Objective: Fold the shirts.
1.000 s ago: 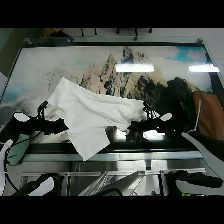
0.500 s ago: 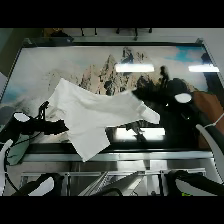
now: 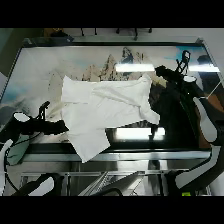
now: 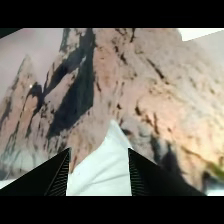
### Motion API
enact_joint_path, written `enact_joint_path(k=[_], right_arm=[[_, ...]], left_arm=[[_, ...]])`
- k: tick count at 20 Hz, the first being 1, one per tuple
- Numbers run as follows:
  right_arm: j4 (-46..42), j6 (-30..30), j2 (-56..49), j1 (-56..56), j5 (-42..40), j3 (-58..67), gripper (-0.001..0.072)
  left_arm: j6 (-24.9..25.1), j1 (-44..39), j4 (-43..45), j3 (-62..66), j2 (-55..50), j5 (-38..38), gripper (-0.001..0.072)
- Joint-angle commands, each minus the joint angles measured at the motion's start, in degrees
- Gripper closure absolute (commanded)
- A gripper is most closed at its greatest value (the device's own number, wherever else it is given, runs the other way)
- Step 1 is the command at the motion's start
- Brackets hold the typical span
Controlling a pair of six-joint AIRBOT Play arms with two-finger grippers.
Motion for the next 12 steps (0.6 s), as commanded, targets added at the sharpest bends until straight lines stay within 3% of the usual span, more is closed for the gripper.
enact_joint_path(k=[1, 3, 4, 5, 6, 11, 12], right_arm=[[-3.93, 5.53, -0.17, -6.93, 20.5, 2.38, 0.0276], [-11.98, 14.34, 2.56, -12.61, 33.79, 2.36, 0.0279], [-15.67, 16.74, 3.69, -15.21, 39.87, 2.32, 0.0301], [-17.88, 18.08, 5.2, -17.84, 45.72, 1.6, 0.0388], [-18.27, 18.16, 6.93, -19.85, 48.98, -0.17, 0.039], [-24.15, 18.12, 18.58, -24.0, 54.95, -18.38, 0.0385], [-25.24, 18.12, 21.49, -22.58, 53.16, -23.71, 0.0327]], left_arm=[[-1.07, 0.07, 4.13, 1.79, 0.02, -1.86, 0.0691], [-3.1, 0.07, 8.66, 4.46, 0.02, -3.82, 0.0691], [-3.91, 0.07, 10.21, 5.84, 0.02, -4.22, 0.0691], [-4.9, 0.07, 11.63, 7.3, 0.02, -4.31, 0.0691], [-5.05, 0.07, 12.04, 8.48, 0.02, -4.35, 0.0691], [-4.96, 0.04, 11.87, 11.89, 0.02, -4.76, 0.0691], [-4.98, 0.04, 11.82, 11.89, 0.02, -5.09, 0.0691]])
